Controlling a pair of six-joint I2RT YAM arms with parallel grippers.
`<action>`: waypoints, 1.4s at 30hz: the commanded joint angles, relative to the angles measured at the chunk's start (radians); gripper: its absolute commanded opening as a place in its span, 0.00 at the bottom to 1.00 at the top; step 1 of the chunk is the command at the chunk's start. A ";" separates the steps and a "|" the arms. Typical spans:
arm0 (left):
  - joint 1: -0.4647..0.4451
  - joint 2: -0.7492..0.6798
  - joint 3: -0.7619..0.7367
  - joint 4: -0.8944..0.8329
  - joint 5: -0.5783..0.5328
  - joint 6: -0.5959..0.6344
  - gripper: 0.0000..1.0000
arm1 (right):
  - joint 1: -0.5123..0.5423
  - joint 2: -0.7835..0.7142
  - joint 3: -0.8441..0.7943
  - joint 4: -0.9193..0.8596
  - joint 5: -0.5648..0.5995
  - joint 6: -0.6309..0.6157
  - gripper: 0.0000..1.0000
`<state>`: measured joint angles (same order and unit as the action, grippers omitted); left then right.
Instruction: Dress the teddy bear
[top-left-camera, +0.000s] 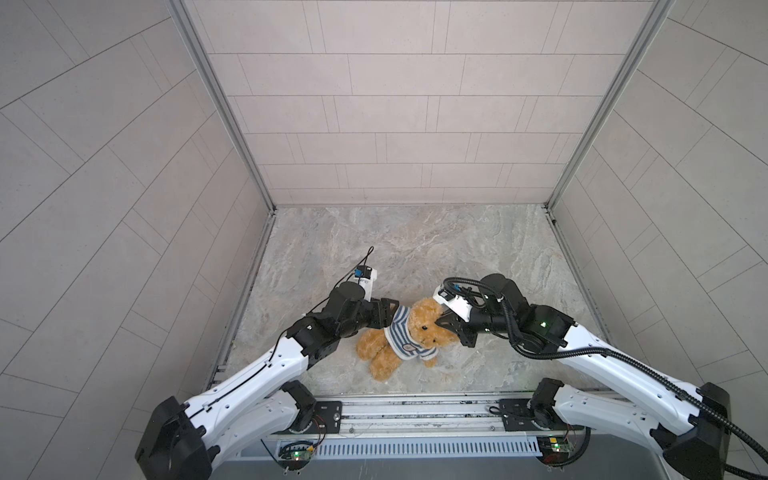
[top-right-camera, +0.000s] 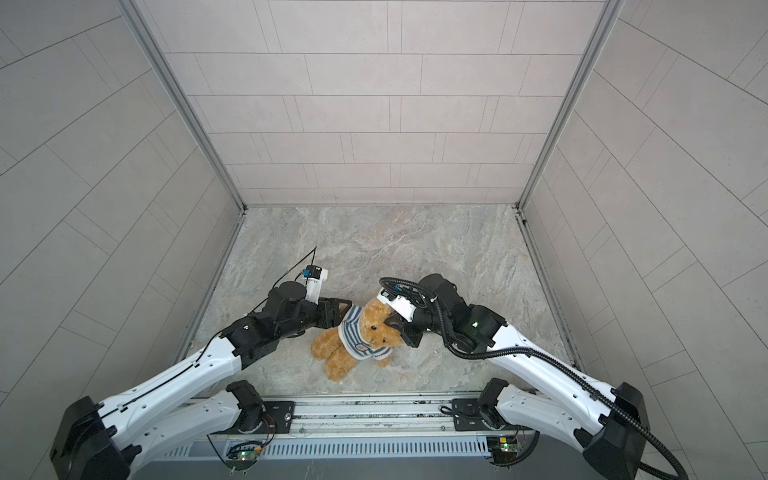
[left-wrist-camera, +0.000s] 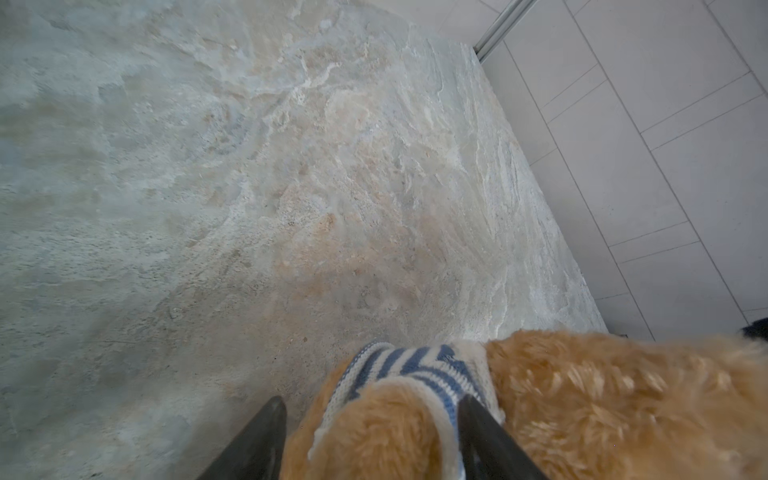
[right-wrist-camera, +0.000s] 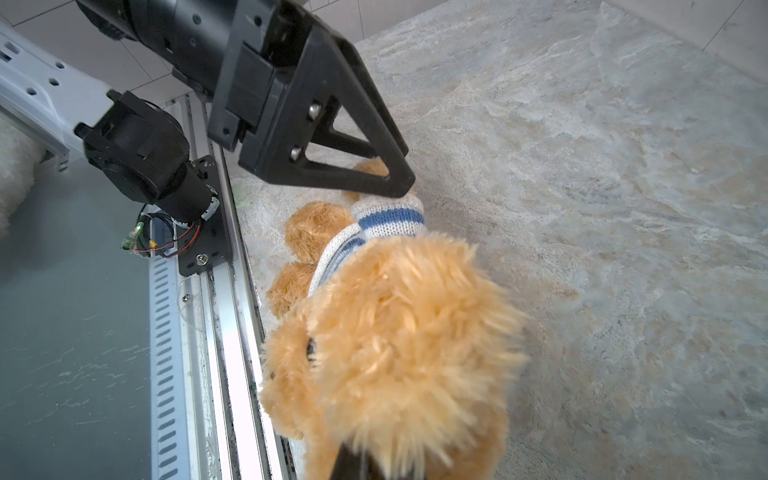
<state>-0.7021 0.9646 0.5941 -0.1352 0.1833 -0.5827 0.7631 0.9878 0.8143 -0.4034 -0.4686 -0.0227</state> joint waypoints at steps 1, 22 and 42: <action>0.003 0.005 -0.021 0.037 0.050 0.013 0.65 | 0.001 0.014 0.044 0.028 0.018 -0.026 0.00; 0.064 0.045 -0.101 0.103 -0.034 -0.068 0.17 | -0.109 0.110 0.074 0.090 0.054 0.037 0.18; 0.193 0.139 -0.148 0.228 0.037 -0.107 0.10 | -0.087 0.026 -0.263 0.320 -0.003 0.274 0.51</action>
<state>-0.5163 1.1046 0.4652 0.0662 0.2108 -0.6785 0.6544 0.9997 0.5903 -0.1978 -0.4301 0.1764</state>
